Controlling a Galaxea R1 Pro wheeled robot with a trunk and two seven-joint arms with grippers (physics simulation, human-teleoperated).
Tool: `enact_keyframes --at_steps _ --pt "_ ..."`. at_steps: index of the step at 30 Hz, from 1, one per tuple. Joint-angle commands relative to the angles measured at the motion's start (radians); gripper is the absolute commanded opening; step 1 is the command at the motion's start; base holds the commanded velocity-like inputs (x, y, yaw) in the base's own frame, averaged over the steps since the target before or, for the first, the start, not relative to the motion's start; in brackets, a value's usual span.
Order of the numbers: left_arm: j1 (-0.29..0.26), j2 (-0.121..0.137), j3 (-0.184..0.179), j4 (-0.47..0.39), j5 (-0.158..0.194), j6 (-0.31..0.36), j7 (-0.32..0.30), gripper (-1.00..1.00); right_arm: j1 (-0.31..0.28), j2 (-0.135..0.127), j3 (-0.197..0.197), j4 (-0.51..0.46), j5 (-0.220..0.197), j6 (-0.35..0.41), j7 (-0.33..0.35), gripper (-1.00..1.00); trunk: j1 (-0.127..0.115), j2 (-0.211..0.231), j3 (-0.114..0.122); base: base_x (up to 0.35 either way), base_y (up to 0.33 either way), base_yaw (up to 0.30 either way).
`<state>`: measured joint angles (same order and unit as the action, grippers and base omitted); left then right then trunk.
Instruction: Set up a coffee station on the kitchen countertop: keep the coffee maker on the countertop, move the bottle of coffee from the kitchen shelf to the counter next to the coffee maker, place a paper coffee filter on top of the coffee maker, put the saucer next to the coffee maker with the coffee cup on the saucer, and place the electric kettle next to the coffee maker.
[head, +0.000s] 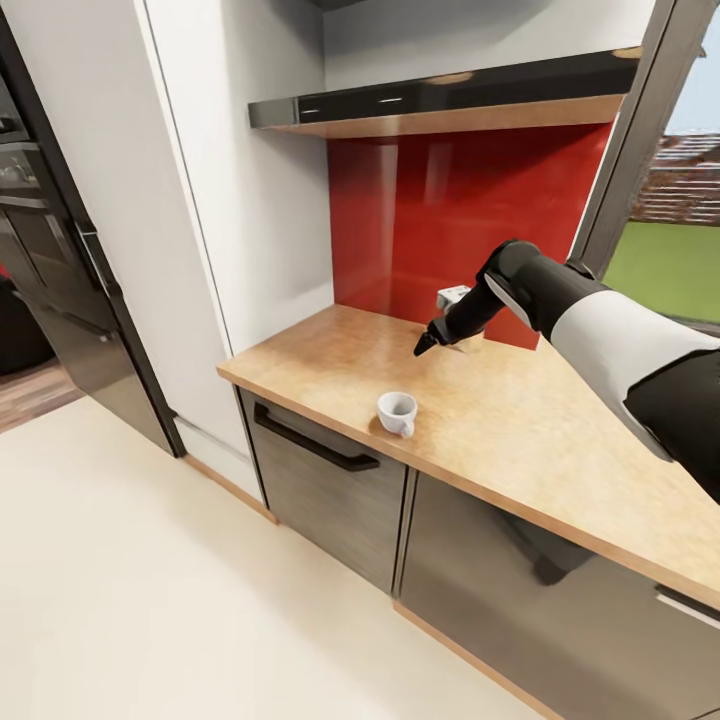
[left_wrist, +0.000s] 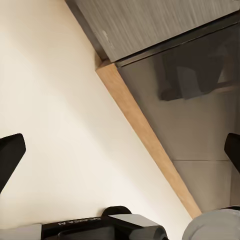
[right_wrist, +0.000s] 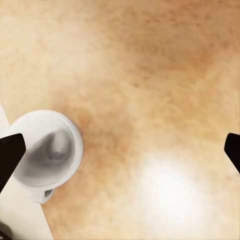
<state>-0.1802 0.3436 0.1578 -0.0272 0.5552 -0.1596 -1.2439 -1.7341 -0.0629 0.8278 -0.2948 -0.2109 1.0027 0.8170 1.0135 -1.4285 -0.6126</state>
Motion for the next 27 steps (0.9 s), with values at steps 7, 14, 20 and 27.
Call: enact_keyframes --at_steps 7,14,20,27 --pt "-0.001 0.0 0.008 0.0 -0.009 -0.009 -0.002 1.0 0.0 0.002 0.008 0.001 -0.01 0.005 -0.002 1.0 0.0 -0.001 -0.001 0.008 0.007 0.0" --pt "-0.001 0.0 0.008 0.0 -0.009 -0.009 -0.002 1.0 0.002 0.001 0.008 0.003 -0.01 0.005 -0.001 1.0 0.0 -0.001 -0.001 0.0 0.0 0.0" --pt "-0.001 0.0 0.008 -0.002 -0.009 -0.009 -0.002 1.0 0.002 -0.002 0.008 0.004 -0.01 0.005 -0.001 1.0 0.0 -0.001 -0.001 0.0 0.0 0.0" --pt "-0.001 0.0 0.008 -0.002 -0.009 -0.009 -0.003 1.0 0.002 -0.002 0.024 0.005 -0.01 0.004 -0.001 1.0 0.0 -0.001 -0.001 0.0 0.0 0.0"
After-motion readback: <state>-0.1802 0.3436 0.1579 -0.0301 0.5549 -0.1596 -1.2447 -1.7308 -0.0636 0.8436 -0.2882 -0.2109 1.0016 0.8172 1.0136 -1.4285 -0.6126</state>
